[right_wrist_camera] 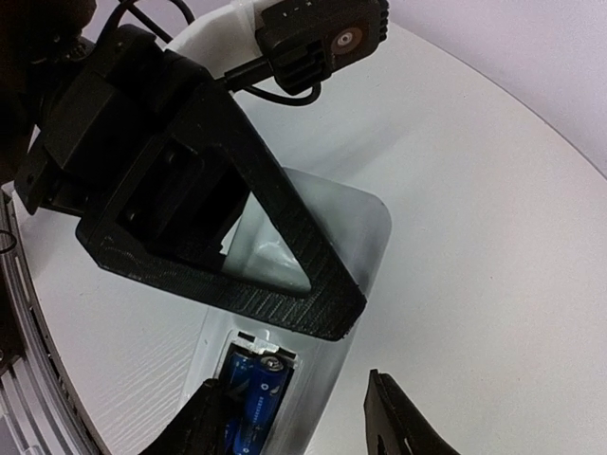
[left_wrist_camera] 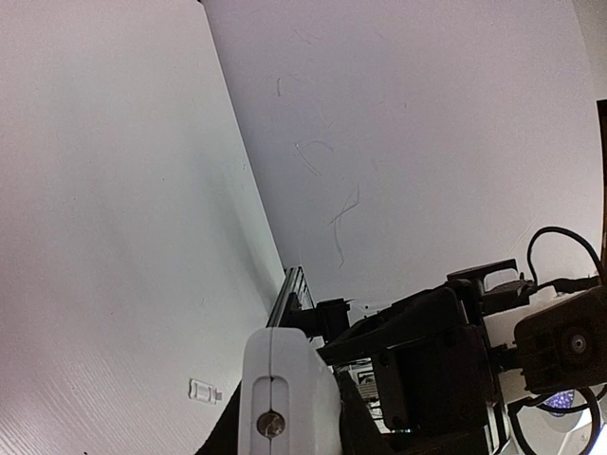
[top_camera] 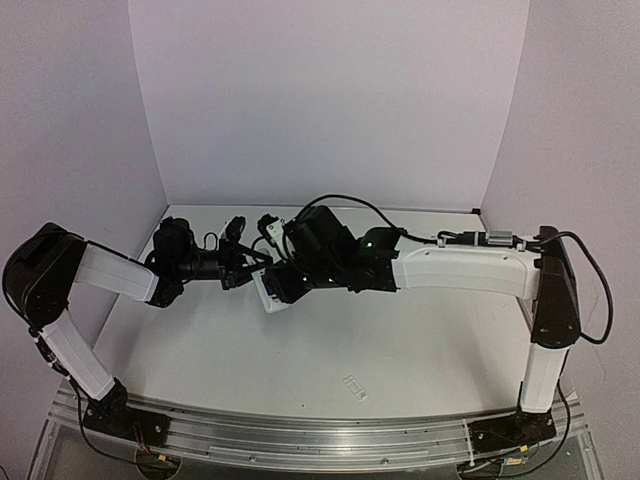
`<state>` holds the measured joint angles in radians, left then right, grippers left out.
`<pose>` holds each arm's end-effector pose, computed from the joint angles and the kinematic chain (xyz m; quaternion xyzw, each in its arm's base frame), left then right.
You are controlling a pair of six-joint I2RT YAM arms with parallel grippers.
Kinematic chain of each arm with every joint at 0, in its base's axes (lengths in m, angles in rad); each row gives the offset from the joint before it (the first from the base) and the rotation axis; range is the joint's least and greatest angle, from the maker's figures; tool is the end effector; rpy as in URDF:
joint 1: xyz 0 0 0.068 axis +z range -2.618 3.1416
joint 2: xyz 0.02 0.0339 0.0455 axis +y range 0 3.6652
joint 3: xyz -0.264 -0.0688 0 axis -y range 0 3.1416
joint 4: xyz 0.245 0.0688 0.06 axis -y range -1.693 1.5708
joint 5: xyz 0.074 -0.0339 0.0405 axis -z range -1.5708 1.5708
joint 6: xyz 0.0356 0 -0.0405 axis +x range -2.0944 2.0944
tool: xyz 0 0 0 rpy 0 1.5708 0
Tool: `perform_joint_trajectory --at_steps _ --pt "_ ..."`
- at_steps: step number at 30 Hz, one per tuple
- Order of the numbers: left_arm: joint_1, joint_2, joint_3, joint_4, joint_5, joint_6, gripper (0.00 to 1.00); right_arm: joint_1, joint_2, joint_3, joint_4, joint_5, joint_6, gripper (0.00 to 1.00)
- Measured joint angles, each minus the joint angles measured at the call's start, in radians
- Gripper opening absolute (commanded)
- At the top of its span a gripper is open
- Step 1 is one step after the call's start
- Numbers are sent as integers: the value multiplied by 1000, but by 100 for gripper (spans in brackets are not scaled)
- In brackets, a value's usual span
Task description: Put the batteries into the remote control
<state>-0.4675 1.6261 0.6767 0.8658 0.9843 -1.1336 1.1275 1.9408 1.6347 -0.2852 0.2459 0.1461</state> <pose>0.2718 -0.1704 0.2050 0.0902 0.7176 -0.6704 0.1658 0.2040 0.4093 0.2825 -0.3618 0.7996 0.1906 0.4397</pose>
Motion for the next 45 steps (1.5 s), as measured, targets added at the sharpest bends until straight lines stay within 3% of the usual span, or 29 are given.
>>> perform_joint_trajectory --at_steps 14,21,27,35,40,45 --pt "-6 32 58 53 -65 0 0 45 -37 -6 61 -165 5 50" --pt "-6 46 72 62 -71 -1 0 61 -39 -6 61 -137 7 52" --pt "-6 54 81 42 -77 30 0 48 -67 -8 61 -122 33 60" --pt "-6 55 91 -54 -111 152 0 -84 -175 -58 65 -264 271 63" --pt "-6 39 92 -118 -130 236 0 -209 -179 -80 66 -380 429 66" --pt "-6 3 92 -127 -135 272 0 -248 -159 -104 66 -478 550 67"
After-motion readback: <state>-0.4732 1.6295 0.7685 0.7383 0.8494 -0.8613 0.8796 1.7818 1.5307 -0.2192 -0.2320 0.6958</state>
